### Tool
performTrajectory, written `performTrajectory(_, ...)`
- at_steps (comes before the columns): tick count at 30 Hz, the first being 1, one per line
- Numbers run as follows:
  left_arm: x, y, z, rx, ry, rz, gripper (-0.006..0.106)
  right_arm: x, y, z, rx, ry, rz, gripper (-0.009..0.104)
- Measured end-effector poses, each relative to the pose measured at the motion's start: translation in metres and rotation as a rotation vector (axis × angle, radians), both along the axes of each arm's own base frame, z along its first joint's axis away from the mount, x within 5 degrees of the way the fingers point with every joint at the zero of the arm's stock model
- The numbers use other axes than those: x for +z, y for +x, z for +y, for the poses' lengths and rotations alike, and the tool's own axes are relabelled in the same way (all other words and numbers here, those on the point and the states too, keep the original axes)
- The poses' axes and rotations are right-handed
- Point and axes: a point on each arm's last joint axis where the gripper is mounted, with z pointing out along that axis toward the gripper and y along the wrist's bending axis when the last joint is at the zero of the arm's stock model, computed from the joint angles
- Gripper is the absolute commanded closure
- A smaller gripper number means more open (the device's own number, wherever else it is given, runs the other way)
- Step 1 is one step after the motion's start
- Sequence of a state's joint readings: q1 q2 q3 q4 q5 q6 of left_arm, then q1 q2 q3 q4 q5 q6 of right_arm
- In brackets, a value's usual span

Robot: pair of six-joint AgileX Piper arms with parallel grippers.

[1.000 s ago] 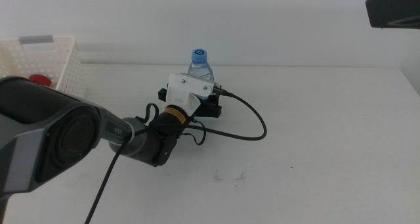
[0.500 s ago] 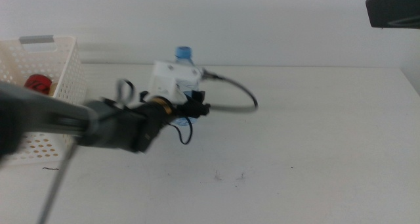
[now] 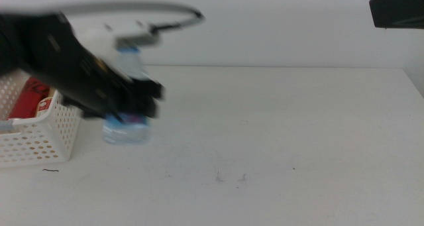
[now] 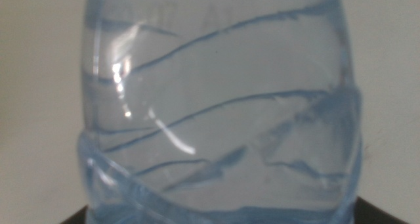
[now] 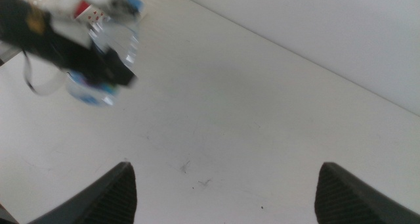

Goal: Use arms to grab the bottles and put them into the dustbin to the left of the table.

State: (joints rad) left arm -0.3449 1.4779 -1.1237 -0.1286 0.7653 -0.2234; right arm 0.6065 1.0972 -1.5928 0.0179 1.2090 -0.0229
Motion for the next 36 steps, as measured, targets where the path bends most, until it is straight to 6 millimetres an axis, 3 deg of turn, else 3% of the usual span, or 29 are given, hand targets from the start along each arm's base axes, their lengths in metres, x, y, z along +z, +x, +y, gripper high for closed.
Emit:
performTrajectory(4,0.045,0.019,0.043,0.013,0.046,0.065,0.08,0.0,0.0,0.0,0.0,0.0,0.0,0.002)
performTrajectory(7,0.065,0.038,0.081,0.049,0.094,0.072,0.08,0.0,0.0,0.0,0.0,0.0,0.0,0.002)
performTrajectory(11,0.074,0.064,0.136,0.141,0.127,0.065,0.08,0.0,0.0,0.0,0.0,0.0,0.0,0.002)
performTrajectory(15,0.057,0.087,0.182,0.196,0.108,0.086,0.08,0.0,0.0,0.0,0.0,0.0,0.0,0.002)
performTrajectory(21,0.007,0.11,0.203,0.182,0.098,0.204,0.08,0.0,0.0,0.0,0.0,0.0,0.0,0.002)
performTrajectory(24,-0.014,0.12,0.206,0.186,0.09,0.226,0.074,0.0,0.0,0.0,0.0,0.0,0.0,0.002)
performTrajectory(26,-0.024,0.125,0.207,0.188,0.084,0.238,0.061,0.0,0.0,0.0,0.0,0.0,0.0,0.002)
performTrajectory(31,-0.036,0.131,0.21,0.193,0.088,0.243,0.011,0.0,0.0,0.0,0.0,0.0,0.0,0.002)
performTrajectory(32,-0.036,0.131,0.21,0.194,0.091,0.237,0.006,0.0,0.0,0.0,0.0,0.0,0.0,0.002)
performTrajectory(36,-0.034,0.134,0.212,0.198,0.113,0.208,0.007,0.0,0.0,0.0,0.0,0.0,0.0,0.002)
